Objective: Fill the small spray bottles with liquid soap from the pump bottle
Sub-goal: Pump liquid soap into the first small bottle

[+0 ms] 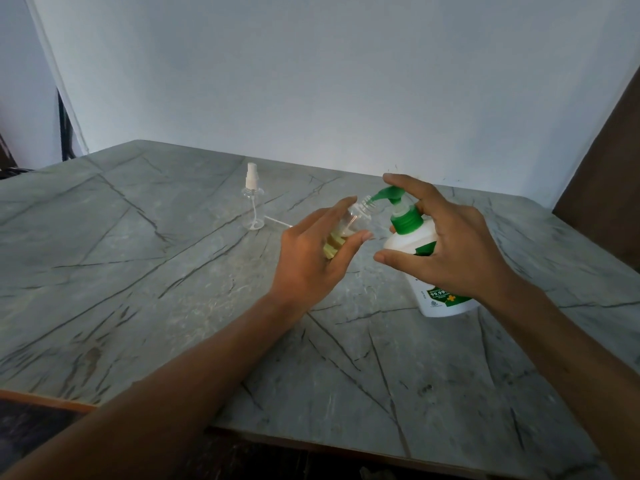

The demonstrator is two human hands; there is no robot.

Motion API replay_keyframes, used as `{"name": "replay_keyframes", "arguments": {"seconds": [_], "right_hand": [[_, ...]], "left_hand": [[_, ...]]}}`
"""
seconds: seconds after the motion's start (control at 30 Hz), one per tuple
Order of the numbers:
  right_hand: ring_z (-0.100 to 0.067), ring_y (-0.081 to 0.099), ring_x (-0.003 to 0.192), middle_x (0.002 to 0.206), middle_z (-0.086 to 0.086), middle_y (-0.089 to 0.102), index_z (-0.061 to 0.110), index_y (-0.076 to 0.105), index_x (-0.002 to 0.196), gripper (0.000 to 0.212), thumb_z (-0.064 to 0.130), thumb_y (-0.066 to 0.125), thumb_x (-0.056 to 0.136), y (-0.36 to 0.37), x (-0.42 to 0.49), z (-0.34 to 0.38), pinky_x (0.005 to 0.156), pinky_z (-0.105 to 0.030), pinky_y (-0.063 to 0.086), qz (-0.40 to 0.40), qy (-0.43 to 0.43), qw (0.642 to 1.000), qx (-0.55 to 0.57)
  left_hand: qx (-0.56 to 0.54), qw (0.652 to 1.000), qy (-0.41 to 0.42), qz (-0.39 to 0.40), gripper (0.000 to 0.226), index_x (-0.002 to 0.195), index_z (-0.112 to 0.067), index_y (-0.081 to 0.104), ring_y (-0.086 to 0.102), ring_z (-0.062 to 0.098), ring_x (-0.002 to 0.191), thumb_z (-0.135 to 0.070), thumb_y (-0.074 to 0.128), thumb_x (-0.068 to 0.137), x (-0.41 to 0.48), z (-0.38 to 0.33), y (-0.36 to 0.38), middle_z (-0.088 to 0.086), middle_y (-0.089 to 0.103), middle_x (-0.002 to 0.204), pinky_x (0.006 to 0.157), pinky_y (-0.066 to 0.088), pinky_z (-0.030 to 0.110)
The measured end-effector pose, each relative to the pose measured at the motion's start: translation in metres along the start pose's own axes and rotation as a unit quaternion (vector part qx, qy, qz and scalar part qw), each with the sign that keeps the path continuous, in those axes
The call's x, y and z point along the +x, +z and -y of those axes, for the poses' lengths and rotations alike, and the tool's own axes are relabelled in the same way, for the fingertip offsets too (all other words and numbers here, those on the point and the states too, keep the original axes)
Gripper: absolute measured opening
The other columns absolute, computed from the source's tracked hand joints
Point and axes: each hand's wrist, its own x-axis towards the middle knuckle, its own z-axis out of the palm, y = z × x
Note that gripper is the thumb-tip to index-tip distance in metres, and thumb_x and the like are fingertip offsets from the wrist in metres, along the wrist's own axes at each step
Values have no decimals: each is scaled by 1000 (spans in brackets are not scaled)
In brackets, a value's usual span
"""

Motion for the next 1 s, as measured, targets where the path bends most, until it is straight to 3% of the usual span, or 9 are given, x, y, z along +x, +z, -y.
{"name": "replay_keyframes", "arguments": {"seconds": [0.2,0.33,0.5,0.6,0.8,1.0], "right_hand": [[1,60,84,106,29,53,42,37,136,89,58,82,61,1,1,1,71,-1,42,-10,1,1000,8],[1,60,82,91,31,54,48,37,128,83,48,87,61,2,3,2,66,-4,44,-26,-5,999,32],[-7,66,85,105,7,68,50,41,120,77,50,88,58,2,2,0,70,-19,53,-39,6,998,57],[-9,66,87,108,5,68,49,41,119,76,51,87,58,3,2,0,72,-23,55,-38,9,997,59],[-6,63,82,106,10,65,45,38,130,83,51,85,62,1,1,-1,69,-13,47,-14,8,999,28],[-6,62,83,111,17,61,40,38,139,89,51,85,64,1,1,0,74,-13,48,0,2,1000,12]], "left_hand": [[7,1000,-2,1,47,122,-7,63,64,9,83,-34,70,85,0,-4,-1,5,71,98,74,46,8],[1,1000,0,-5,47,121,-5,64,64,9,83,-34,70,84,0,-4,0,5,72,98,74,47,9],[1,1000,5,12,47,121,-7,64,60,4,84,-39,67,86,-3,-3,3,3,71,97,74,44,5],[-2,1000,10,8,47,120,-7,64,62,6,84,-38,67,85,-3,-3,3,3,71,96,74,45,8],[-1,1000,-2,-1,47,121,-7,64,61,5,86,-37,69,85,-1,-3,2,3,72,98,76,44,4],[7,1000,-8,-4,46,122,-7,63,58,0,85,-33,71,84,0,-2,1,3,72,99,76,41,0]]}}
